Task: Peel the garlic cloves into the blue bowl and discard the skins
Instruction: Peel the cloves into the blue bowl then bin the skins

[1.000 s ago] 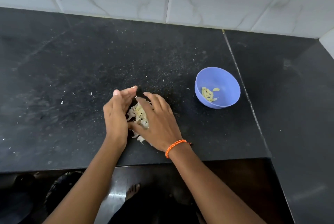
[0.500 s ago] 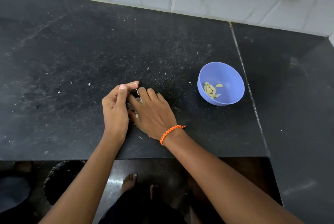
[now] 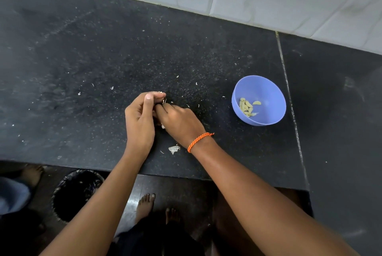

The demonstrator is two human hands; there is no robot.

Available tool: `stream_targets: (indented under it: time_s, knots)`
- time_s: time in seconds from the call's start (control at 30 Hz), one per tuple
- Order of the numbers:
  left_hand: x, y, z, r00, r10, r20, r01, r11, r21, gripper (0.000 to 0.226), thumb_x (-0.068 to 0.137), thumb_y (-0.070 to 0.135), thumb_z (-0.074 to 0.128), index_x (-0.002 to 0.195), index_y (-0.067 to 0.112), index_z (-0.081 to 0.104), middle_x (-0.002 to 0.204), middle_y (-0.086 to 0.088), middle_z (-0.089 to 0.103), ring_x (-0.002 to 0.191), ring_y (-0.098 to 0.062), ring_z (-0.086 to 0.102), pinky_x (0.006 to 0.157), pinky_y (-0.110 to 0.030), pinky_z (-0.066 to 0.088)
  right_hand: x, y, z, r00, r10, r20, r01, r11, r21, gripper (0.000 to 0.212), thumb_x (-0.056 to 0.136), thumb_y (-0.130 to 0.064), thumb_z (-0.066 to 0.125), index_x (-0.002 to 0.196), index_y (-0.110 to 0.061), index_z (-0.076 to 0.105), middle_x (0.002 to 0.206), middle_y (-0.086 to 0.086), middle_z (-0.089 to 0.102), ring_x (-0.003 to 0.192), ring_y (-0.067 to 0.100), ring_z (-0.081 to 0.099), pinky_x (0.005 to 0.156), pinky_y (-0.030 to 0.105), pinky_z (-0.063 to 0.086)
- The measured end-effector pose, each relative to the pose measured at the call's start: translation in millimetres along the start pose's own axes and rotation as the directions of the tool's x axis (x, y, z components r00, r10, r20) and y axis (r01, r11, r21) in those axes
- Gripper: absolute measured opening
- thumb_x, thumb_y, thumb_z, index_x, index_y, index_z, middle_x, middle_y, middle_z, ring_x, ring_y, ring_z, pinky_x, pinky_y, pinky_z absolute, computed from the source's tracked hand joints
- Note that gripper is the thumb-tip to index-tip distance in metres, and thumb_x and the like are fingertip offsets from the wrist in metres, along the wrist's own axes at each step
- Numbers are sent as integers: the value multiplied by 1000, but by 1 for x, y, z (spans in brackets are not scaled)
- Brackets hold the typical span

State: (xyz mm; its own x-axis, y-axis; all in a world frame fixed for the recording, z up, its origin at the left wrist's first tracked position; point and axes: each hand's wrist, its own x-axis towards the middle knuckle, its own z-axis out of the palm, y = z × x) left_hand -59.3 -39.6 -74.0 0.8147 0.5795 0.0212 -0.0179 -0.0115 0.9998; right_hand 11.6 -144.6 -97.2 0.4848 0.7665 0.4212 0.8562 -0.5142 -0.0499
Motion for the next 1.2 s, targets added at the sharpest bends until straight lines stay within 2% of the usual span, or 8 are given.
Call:
stream_targets:
  time_s: [0.07,0.17,0.27,0.47,0.67,0.8,0.97,1.2]
  knots:
    - [-2,-4,-1,1000,20,2,-19,999,-29,35,117,18,44,117,5,76,120,-7,78,120,-25,72,107,-44,56,2,2,-2,969,246,17,-245,953,178,21,102,-22,58,89,-8,66,75,9,66,59,34,66,45,40,47]
    - [-8,-3,-3,1000,11,9,-11,1000,-9,33,117,16,43,124,8,75,126,-2,76,127,-21,68,113,-43,51,7,7,-16,731,650,207,-626,519,582,25,102,-27,65,84,-9,66,71,3,70,63,24,65,60,40,53]
    - [-12,-6,-4,994,86,71,-99,970,220,34,118,20,41,133,16,71,136,7,71,135,-15,62,117,-43,47,7,14,-31,555,796,242,-581,163,797,28,101,-20,70,78,-6,68,60,-8,66,51,9,55,53,29,46]
    - [-20,-15,7,888,88,452,-390,665,637,61,115,56,25,162,23,45,171,11,39,163,-4,18,135,-41,16,4,34,-48,303,804,511,-375,-393,840,26,107,-20,64,99,4,68,59,-9,58,47,9,33,42,25,26]
    - [-31,-20,23,733,111,671,-656,374,655,73,108,68,39,161,18,44,170,-4,37,161,-26,28,132,-48,24,-10,43,-53,266,764,588,-263,-529,807,22,110,-18,56,101,-9,73,61,-5,41,52,8,29,46,23,24]
    - [-27,-13,26,728,185,660,-682,98,725,45,113,57,36,127,21,58,137,-2,56,115,-27,56,90,-45,46,-13,38,-56,289,733,615,-272,-553,787,22,110,-18,56,107,-6,75,61,-6,33,50,6,26,44,21,22]
    - [-11,-18,32,760,298,577,-625,93,775,36,114,36,53,83,19,57,85,0,55,69,-25,56,46,-37,36,-13,33,-54,254,712,654,-299,-585,754,25,110,-18,57,117,3,69,58,-7,34,47,5,27,41,20,25]
    - [1,-19,35,783,207,586,-620,192,761,43,92,14,83,64,12,50,55,-5,51,37,-37,51,42,-27,26,-11,30,-55,221,693,686,-242,-642,727,19,109,-20,60,100,-7,70,61,-5,35,48,6,27,41,20,26]
